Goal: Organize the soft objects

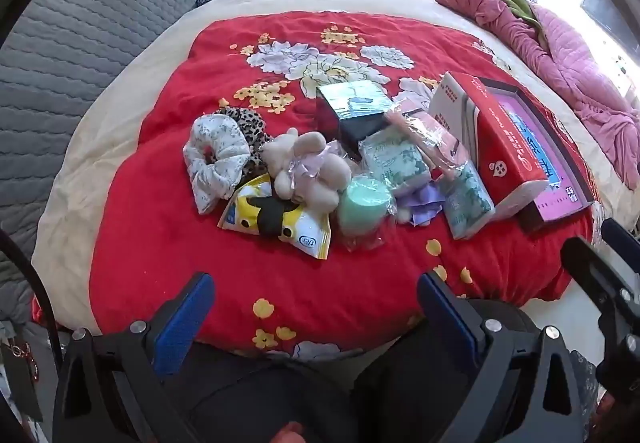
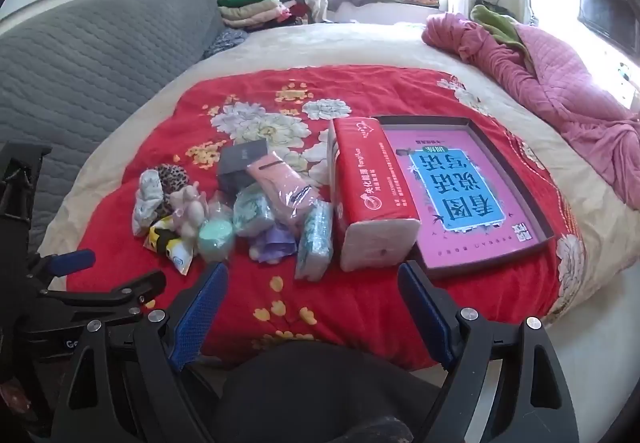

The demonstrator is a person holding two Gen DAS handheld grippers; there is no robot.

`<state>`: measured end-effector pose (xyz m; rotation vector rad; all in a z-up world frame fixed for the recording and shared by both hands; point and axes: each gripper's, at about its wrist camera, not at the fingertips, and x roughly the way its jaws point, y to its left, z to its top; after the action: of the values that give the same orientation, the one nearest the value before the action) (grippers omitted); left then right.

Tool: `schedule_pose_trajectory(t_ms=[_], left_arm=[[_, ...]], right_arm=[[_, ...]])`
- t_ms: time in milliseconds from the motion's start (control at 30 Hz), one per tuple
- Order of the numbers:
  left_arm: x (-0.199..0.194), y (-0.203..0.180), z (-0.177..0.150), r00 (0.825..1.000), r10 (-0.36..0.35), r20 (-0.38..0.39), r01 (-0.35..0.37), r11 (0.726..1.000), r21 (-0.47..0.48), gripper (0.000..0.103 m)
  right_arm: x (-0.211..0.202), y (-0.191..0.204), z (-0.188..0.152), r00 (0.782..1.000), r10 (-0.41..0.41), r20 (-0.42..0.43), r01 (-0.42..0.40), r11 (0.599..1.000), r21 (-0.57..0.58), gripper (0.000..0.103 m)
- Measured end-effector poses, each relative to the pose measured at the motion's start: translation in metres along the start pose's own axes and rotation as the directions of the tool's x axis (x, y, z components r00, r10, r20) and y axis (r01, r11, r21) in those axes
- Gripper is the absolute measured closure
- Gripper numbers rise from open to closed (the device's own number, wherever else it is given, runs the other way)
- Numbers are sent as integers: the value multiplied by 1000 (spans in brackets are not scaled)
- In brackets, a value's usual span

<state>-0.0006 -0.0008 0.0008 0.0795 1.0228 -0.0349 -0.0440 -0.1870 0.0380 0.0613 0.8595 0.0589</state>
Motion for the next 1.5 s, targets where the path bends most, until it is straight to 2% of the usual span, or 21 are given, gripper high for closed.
schedule_pose_trajectory(t_ms=[67, 133, 233, 367, 1500], left_arm=[[-4, -2, -1, 1000, 6, 11, -6, 1000, -10, 2], [-3, -2, -4, 1000, -15, 3, 15, 999, -29, 2], [4, 15, 1, 997, -70, -39, 67, 996, -66, 1], [-2, 15, 1, 998, -51, -27, 49, 997, -63, 2], [-9, 13, 1, 997, -71, 10, 71, 996, -62, 2]], right_arm=[[-3, -3, -4, 1000, -1, -11, 1, 1000, 7, 16], [2, 9, -1, 999, -24, -43, 23, 999, -42, 16], [3, 10, 0, 999, -1, -53, -1, 999, -34, 16], [3, 11, -1, 999, 3, -38, -4, 999, -44, 16], [0, 12, 1, 999, -25, -31, 24, 999, -33, 16]])
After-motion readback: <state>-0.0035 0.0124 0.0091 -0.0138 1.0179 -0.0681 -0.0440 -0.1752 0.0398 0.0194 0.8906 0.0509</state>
